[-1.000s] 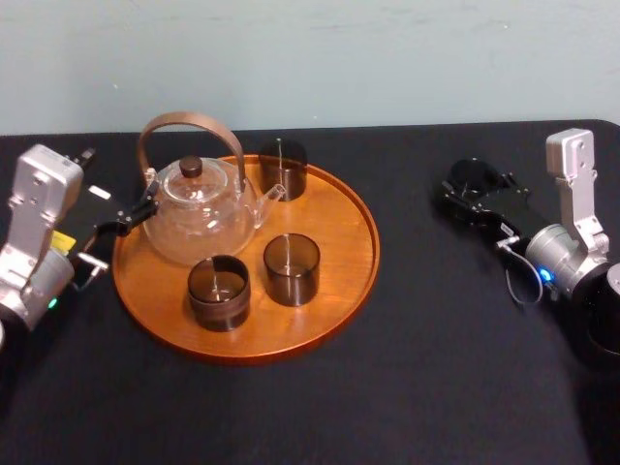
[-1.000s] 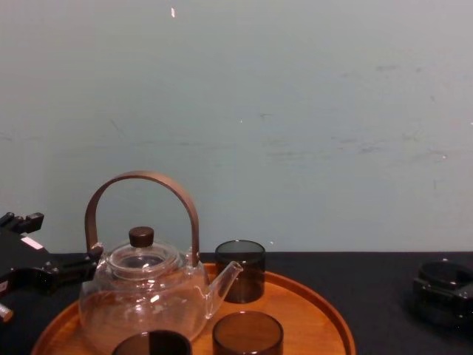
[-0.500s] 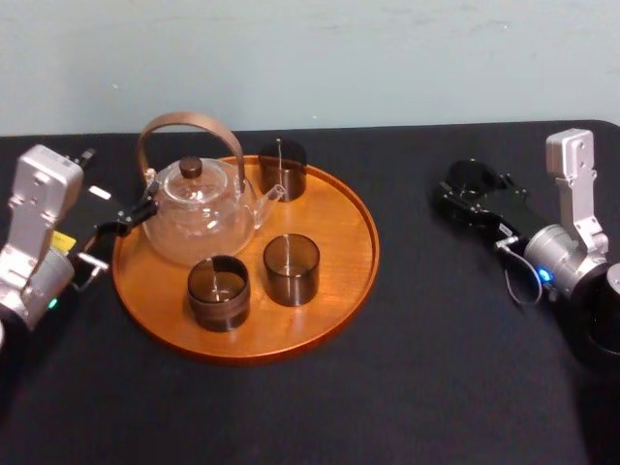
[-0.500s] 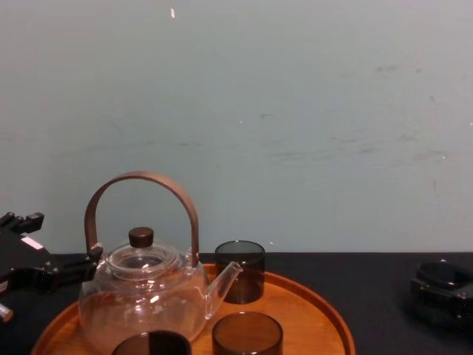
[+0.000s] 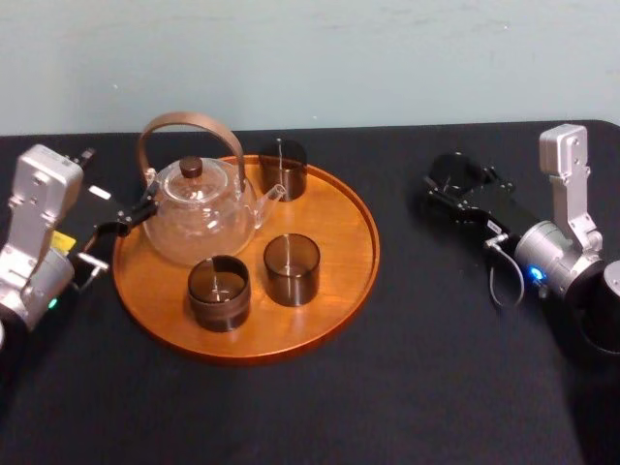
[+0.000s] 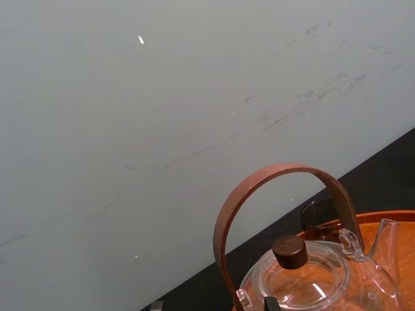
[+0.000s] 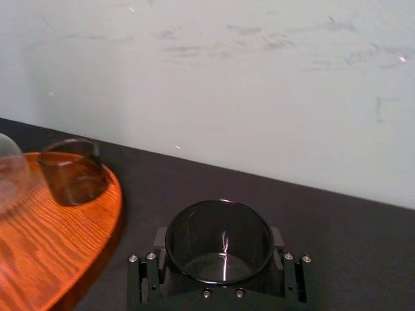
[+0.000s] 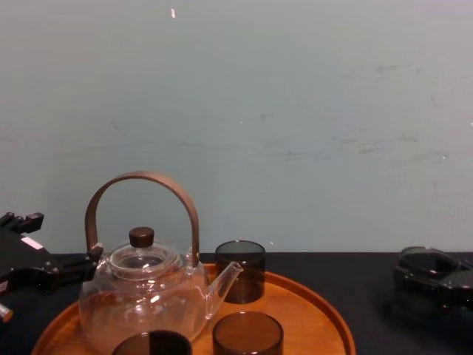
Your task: Pick up the glass from the table and place it on the tray.
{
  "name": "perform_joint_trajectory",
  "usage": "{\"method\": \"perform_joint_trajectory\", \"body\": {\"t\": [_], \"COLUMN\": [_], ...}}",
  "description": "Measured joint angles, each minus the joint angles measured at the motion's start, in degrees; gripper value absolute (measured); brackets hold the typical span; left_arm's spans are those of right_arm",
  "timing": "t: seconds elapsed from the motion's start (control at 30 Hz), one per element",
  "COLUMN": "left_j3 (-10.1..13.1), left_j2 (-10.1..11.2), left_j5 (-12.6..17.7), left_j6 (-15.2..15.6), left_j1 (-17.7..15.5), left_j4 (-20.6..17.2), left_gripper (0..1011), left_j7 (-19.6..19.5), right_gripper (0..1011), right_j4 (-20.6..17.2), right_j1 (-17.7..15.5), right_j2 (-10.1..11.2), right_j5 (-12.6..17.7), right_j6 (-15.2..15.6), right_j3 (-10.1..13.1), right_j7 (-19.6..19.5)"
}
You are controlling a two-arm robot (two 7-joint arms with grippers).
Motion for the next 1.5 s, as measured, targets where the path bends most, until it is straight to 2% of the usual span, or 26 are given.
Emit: {"method": "perform_joint_trajectory", "body": {"t": [0.27, 0.57, 1.0, 1.5], "left_j3": [0.0, 0.0, 0.0, 0.0], "left_j2": [0.0, 0.0, 0.0, 0.0], "left_j5": [0.0, 0.0, 0.0, 0.0], "left_j6": [0.0, 0.0, 0.0, 0.0], "left_j1": [0.0, 0.0, 0.0, 0.0], "left_j4": [0.0, 0.0, 0.0, 0.0], "left_gripper": [1010, 1010, 1009, 1009], "left_j7": [0.0, 0.0, 0.0, 0.0], "right_gripper": [905, 905, 905, 905], "right_j4": [-4.7, -6.3, -2.3, 3.2], "right_j1": [-1.6, -1.5, 1.7, 5.2], "right_j2": [0.3, -0.3, -3.2, -6.3], "right_j5": [0.5, 0.0, -1.6, -3.0], "right_j6": [0.5, 0.5, -1.2, -2.6], "right_j3": [-1.5, -4.1, -8.4, -11.1], "right_j7": [0.5, 0.5, 1.4, 2.1]}}
